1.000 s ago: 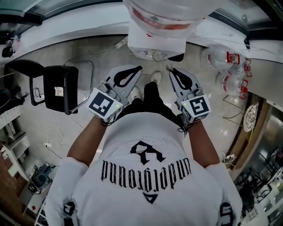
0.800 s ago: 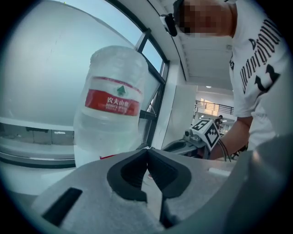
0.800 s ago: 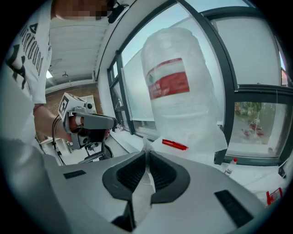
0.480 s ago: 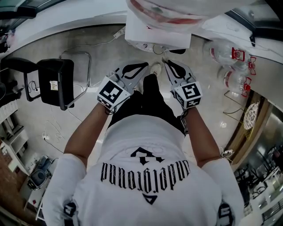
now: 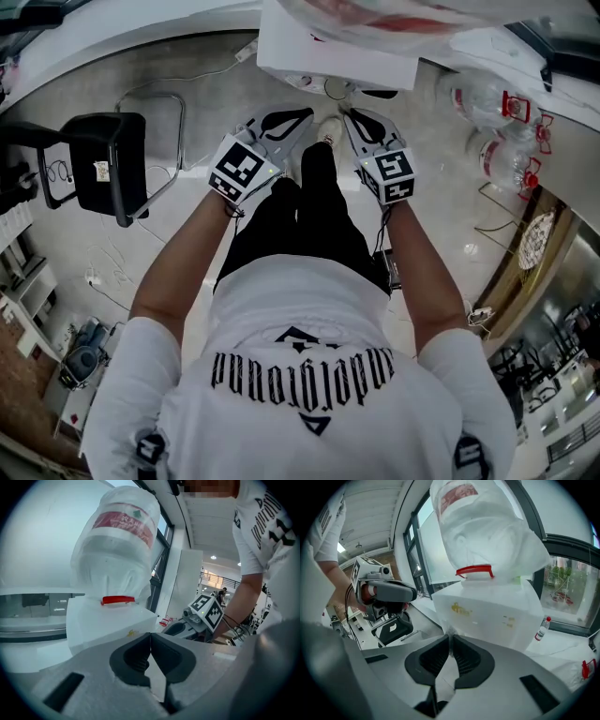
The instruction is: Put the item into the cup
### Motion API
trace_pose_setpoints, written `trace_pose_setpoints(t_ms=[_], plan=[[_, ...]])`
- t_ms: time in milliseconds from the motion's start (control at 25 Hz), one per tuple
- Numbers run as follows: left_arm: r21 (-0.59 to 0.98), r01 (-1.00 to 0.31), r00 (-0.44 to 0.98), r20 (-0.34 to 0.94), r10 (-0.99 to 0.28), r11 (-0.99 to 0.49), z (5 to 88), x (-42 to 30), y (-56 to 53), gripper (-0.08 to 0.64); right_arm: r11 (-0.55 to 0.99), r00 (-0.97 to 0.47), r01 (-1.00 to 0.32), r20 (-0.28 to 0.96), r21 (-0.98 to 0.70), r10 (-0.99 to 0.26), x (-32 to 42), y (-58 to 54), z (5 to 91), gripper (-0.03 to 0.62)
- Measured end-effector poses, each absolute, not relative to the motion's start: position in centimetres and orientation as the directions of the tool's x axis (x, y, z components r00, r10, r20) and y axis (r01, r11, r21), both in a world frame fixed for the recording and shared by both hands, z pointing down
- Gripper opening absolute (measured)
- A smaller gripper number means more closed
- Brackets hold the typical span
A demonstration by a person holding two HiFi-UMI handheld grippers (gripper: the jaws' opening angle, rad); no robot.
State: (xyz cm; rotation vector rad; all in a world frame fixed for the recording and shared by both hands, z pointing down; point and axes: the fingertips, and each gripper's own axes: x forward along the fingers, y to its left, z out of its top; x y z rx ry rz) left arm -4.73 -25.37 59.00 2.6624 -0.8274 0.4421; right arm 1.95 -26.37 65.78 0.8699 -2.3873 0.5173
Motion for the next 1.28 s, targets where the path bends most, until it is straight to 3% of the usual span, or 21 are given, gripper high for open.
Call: trace_pose_setpoints(t_ms=[720, 1280], plan=[[0.273, -0.597, 0.777, 0.432, -0.459, -0.754, 70.1, -4.0, -26.0, 0.015, 0.588, -0.530, -0.787, 0.690, -0.185, -0.493, 2.2, -28.3, 80.1, 0.035], [0.259, -0.594, 0.769, 0.462, -0.442, -0.762, 73.7, -3.7, -26.7, 0.015, 0.618, -0.497, -0.776, 0.723, -0.123, -0.480, 2.5, -29.6, 85.3, 0.035]])
